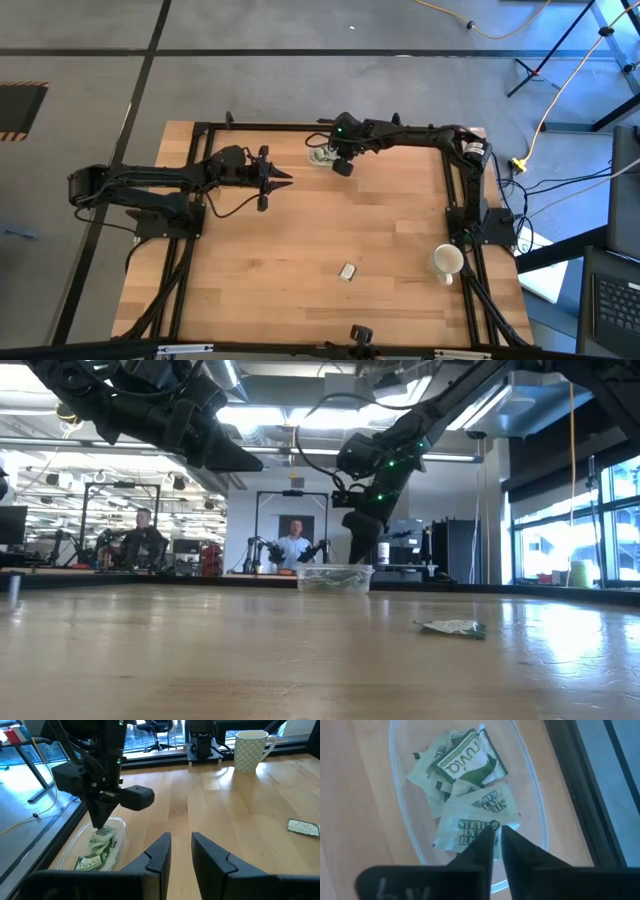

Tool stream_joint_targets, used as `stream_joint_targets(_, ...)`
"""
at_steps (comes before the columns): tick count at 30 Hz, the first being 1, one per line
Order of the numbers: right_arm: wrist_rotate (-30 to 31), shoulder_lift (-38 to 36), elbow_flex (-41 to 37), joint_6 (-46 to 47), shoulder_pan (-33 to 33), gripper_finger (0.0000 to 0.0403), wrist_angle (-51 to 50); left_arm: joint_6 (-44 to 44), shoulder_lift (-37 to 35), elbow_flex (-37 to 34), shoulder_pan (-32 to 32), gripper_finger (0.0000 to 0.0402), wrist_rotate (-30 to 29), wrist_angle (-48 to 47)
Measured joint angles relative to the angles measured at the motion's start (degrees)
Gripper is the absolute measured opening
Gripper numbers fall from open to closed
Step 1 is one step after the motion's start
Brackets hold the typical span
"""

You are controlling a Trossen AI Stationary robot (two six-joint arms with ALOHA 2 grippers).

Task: Pick and place items into bin
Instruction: Put the white stevia packet into the transparent bin, then put the green stevia packet into the transparent bin

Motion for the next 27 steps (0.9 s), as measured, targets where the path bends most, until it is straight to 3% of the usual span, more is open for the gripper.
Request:
stream_joint_targets(5, 1.1, -0.1, 0.2, 1.4, 0.1, 0.0087, -1.5, 0.0, 0.0, 0.0, 0.0, 0.0070, 0.0, 0.0)
stream_joint_targets(8, 0.7, -1.4, 3.0, 3.2, 0.6, 0.0112, -8.9, 0.0, 0.0, 0.0, 0.0, 0.0070, 0.0, 0.0)
stream_joint_targets(11, -3.5, -4.7, 5.7, 4.9, 3.4, 0.0123, -16.8, 0.0, 0.0, 0.0, 0.0, 0.0070, 0.0, 0.0)
stream_joint_targets(14, -9.6, -8.0, 5.6, 6.2, 8.6, 0.0125, -21.3, 0.0, 0.0, 0.0, 0.0, 0.0070, 0.0, -0.1)
stream_joint_targets(18, -10.4, -11.6, 2.4, 6.4, 18.2, 0.0123, -22.0, 0.1, 0.0, 0.0, 0.0, 0.0070, 0.0, -0.1)
stream_joint_targets(22, -5.9, -11.8, -1.6, 10.4, 28.5, 0.0118, -20.5, 0.1, 0.0, 0.0, 0.0, 0.0070, 0.0, -0.1)
stream_joint_targets(27, -2.1, -11.3, -8.8, 12.5, 39.5, 0.0107, -10.1, 0.3, 0.0, 0.0, 0.0, 0.0070, 0.0, -0.1)
